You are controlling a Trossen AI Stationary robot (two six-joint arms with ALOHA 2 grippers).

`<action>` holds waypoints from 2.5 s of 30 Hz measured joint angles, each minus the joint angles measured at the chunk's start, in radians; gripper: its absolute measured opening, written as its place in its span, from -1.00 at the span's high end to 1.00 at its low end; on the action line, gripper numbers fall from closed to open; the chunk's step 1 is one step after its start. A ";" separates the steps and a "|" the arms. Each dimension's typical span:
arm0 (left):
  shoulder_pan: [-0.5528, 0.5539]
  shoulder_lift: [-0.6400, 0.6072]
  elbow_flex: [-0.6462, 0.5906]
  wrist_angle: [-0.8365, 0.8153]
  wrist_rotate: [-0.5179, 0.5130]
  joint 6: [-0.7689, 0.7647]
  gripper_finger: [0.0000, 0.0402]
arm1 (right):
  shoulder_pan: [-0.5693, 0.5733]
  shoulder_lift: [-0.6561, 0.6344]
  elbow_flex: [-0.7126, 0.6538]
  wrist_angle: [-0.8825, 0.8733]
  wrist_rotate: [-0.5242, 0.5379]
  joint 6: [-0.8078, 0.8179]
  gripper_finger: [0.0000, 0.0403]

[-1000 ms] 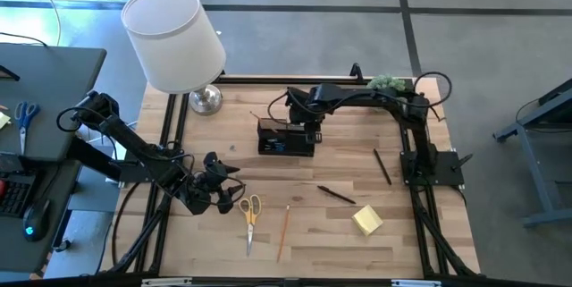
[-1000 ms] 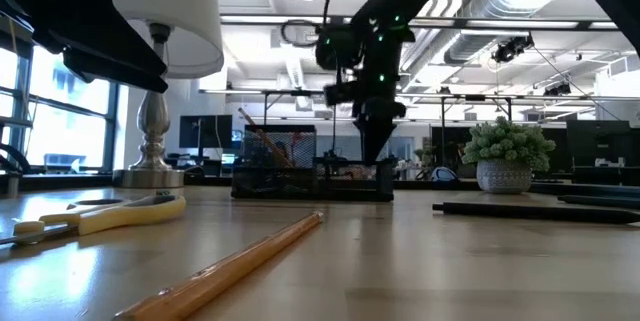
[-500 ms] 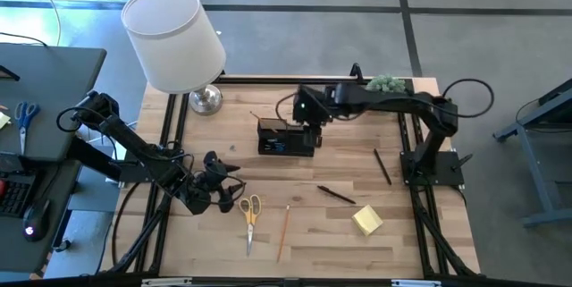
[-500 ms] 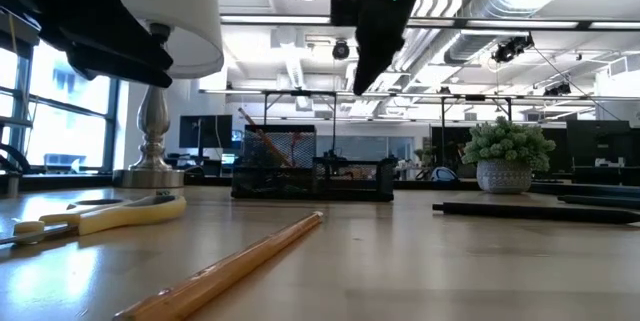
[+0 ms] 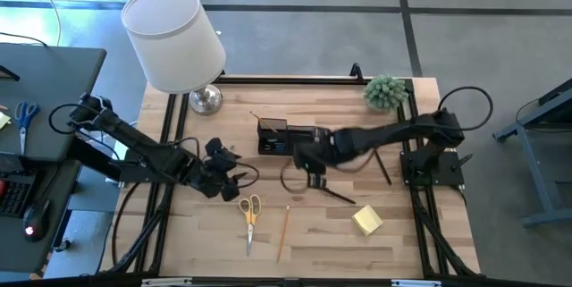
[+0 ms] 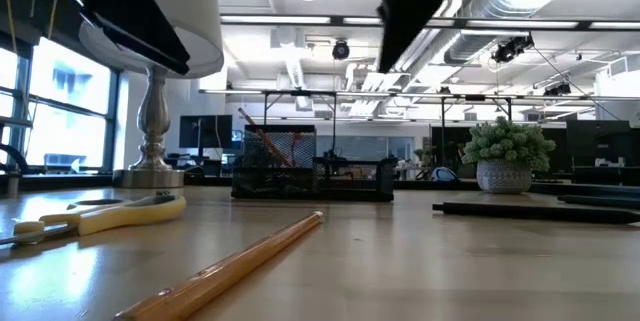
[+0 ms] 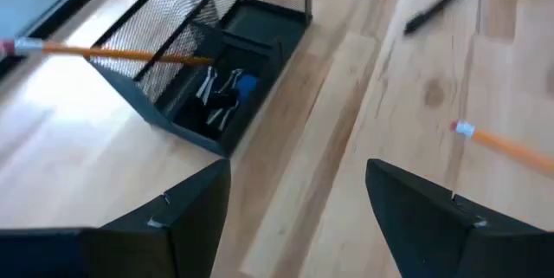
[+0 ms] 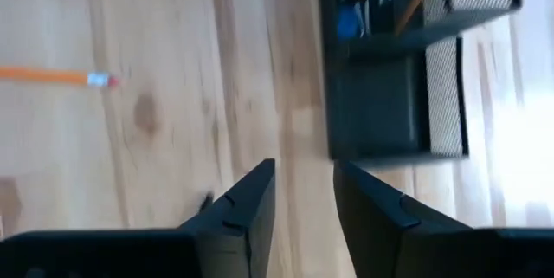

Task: Pick and place office supplies into organizer
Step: Put the blue binder clip into the desk organizer

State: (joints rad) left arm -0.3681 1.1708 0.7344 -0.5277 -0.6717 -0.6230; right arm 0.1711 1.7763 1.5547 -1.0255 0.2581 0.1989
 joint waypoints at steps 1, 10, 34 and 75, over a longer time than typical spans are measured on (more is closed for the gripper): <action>0.005 -0.013 -0.002 -0.014 0.018 0.035 -0.29 | 0.026 0.000 0.000 -0.024 0.027 0.023 0.44; 0.013 -0.319 -0.167 -0.049 -0.148 -0.059 -0.05 | 0.266 0.000 -0.001 -0.090 0.273 0.281 0.43; 0.367 -0.207 -0.293 0.017 0.068 -0.164 0.89 | 0.346 0.144 -0.001 0.214 0.265 0.171 0.43; 0.552 0.169 -0.291 0.273 0.428 -0.036 0.44 | 0.347 0.162 -0.001 0.237 0.262 0.162 0.43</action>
State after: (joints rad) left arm 0.1836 1.3396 0.4438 -0.2550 -0.2441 -0.6586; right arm 0.5179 1.9380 1.5539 -0.7880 0.5198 0.3611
